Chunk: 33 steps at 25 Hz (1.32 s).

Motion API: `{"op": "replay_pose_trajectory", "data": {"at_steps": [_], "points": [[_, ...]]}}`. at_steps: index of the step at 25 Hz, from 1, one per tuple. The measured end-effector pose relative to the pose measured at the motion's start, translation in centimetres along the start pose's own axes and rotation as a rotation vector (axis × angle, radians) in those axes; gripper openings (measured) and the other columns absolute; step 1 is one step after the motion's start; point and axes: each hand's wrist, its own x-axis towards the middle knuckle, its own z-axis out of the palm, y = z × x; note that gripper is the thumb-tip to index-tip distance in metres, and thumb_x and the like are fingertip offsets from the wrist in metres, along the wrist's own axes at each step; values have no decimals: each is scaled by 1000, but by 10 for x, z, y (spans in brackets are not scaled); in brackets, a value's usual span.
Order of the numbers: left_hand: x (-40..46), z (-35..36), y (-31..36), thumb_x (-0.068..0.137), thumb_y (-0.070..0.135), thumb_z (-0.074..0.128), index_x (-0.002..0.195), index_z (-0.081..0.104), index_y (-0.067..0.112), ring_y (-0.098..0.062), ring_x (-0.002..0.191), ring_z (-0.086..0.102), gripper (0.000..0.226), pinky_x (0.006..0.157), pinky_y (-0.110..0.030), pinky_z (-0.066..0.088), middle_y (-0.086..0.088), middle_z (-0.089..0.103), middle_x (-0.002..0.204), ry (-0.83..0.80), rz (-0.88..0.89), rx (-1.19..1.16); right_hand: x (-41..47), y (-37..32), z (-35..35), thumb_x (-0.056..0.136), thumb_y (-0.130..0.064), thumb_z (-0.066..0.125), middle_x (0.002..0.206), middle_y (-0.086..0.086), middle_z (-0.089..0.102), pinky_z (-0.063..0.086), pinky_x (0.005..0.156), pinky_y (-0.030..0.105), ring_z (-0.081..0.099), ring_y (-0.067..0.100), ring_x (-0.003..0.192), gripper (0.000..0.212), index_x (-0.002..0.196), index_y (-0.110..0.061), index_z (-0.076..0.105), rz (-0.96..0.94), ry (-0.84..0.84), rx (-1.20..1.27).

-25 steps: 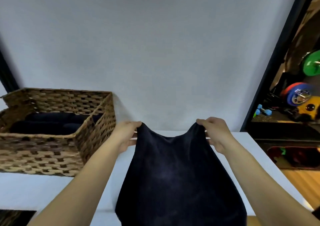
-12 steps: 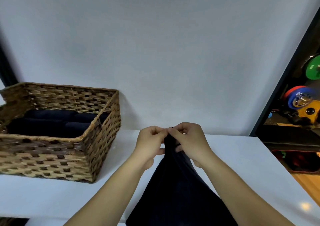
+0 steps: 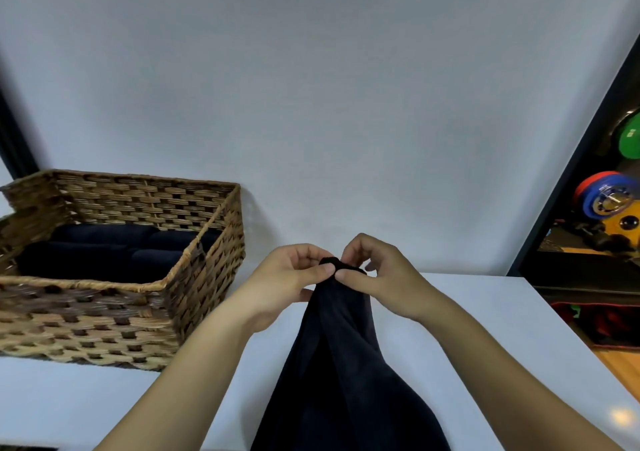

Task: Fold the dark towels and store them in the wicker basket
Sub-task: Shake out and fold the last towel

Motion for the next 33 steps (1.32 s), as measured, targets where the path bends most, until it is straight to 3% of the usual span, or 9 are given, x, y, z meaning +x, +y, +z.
{"op": "replay_pose_trajectory", "data": {"at_steps": [6,8,11,14,16,19,24,28,33], "points": [[-2,-9,24,96,6,64,102,70,9,-18,89,69,10,87,-34,57,-6,74,95,-82,60,115,13,0,-13,68,-60,75,91,-10,50,44,82,30,52,8,85,47,87,-18,63,41,-247,-143],[-3,-12,30,95,5,64,101,70,9,-19,89,69,10,89,-35,56,-6,74,95,-93,75,121,15,-4,-16,70,-55,77,83,-5,47,41,73,34,49,14,78,52,82,-9,56,24,-277,-87],[-5,-17,39,94,4,64,101,69,7,-17,86,68,10,87,-32,57,-7,73,92,-97,105,130,14,-14,-20,76,-38,80,68,-3,39,30,61,30,39,16,66,44,68,-13,45,6,-315,48],[-8,-21,47,94,4,63,104,68,4,-17,85,69,11,83,-28,57,-8,73,92,-92,132,155,14,-19,-26,79,-35,79,71,1,44,34,63,32,44,16,69,43,73,-4,50,-30,-330,2],[-11,-23,53,94,3,63,105,68,2,-18,86,69,12,82,-27,57,-9,73,93,-74,151,161,14,-20,-32,76,-50,78,79,-2,52,44,72,32,51,15,84,38,75,-15,62,30,-339,-145],[-14,-26,62,93,2,64,105,68,1,-18,85,69,12,80,-25,57,-10,73,93,-23,193,217,11,-21,-42,75,-61,75,99,-7,48,47,89,33,34,17,114,29,77,-36,61,178,-303,-429],[-24,-31,76,92,1,66,100,70,2,-17,85,68,9,82,-26,56,-9,73,91,99,272,328,5,-14,-58,80,-75,56,95,-6,46,25,104,31,28,25,115,39,84,-35,53,10,-124,-686],[-28,-30,83,92,4,68,97,71,8,-12,84,67,7,77,-15,54,-7,73,92,253,366,376,-2,-25,-67,91,-54,58,88,-10,55,46,81,30,37,14,105,20,88,-37,51,-43,65,-440],[-30,-30,86,91,5,70,95,73,13,-9,83,68,9,77,-15,54,1,74,87,328,416,364,-14,-30,-66,90,-43,67,88,-14,55,40,72,21,34,-4,102,19,87,-40,48,-103,67,-368]]}}
